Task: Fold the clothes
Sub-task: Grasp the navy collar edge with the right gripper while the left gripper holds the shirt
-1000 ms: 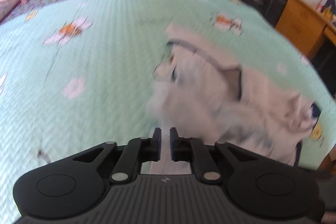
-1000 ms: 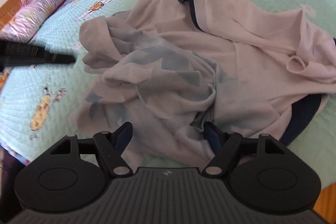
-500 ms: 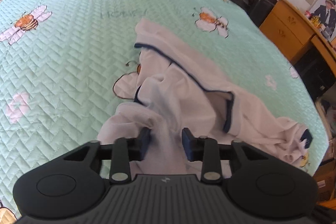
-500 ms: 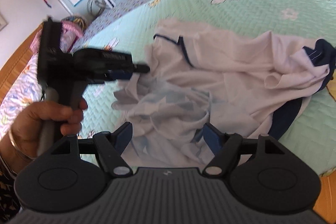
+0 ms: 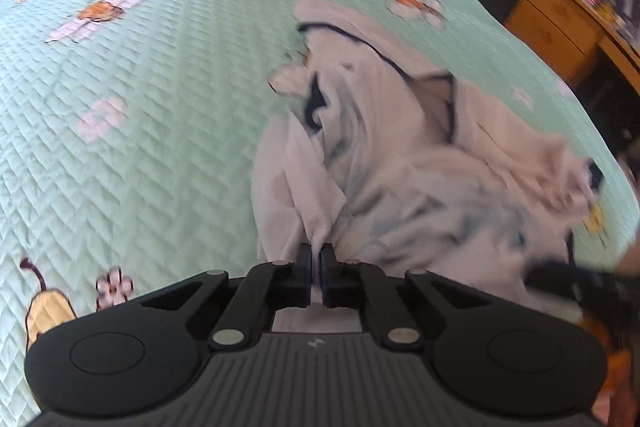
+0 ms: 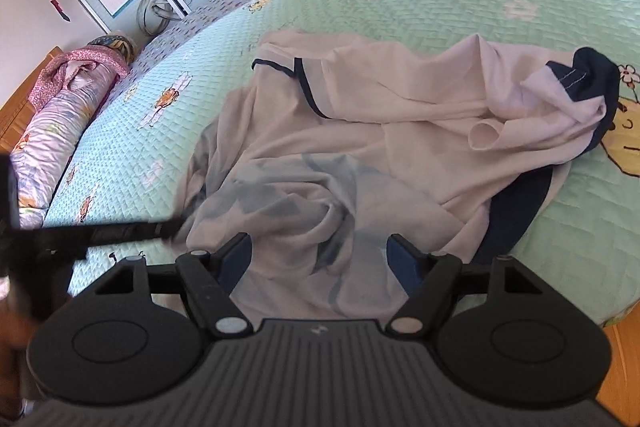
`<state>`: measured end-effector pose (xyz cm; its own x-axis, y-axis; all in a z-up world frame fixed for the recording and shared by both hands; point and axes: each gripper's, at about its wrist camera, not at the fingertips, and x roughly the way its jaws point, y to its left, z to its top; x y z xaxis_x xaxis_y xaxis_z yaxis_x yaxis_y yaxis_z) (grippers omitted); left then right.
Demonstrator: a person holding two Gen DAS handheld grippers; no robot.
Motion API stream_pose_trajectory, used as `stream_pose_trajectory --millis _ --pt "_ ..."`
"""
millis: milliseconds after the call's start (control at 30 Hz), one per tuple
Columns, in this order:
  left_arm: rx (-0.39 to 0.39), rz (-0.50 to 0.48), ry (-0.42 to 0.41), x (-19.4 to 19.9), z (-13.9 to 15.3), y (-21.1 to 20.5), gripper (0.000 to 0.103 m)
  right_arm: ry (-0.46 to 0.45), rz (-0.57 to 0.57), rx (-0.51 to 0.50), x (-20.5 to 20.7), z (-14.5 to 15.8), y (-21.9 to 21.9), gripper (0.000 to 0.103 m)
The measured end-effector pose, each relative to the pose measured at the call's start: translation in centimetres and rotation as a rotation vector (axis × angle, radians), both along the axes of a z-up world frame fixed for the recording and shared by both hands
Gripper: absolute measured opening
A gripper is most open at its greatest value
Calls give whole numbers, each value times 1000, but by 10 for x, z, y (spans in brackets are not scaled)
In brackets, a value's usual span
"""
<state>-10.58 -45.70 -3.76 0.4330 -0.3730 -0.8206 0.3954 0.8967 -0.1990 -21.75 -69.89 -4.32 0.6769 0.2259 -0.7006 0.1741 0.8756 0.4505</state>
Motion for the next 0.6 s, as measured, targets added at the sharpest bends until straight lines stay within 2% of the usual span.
stream_pose_trajectory --millis 67,167,267,400,500,600 --pt "-22 -12 7 -4 0 3 4 -7 0 4 2 0 0 75" --pt "-71 36 38 -5 4 13 7 -36 7 -2 7 4 0 75" --pt "-94 69 38 -7 11 19 12 -107 23 -48 15 14 2 76" --pt "-91 104 19 -13 19 28 28 -202 53 -207 44 20 10 77" --pt "-86 120 17 -15 23 33 29 -196 60 -338 77 13 15 77" --pt "-71 134 25 -16 25 38 34 -171 73 -384 107 1 15 77"
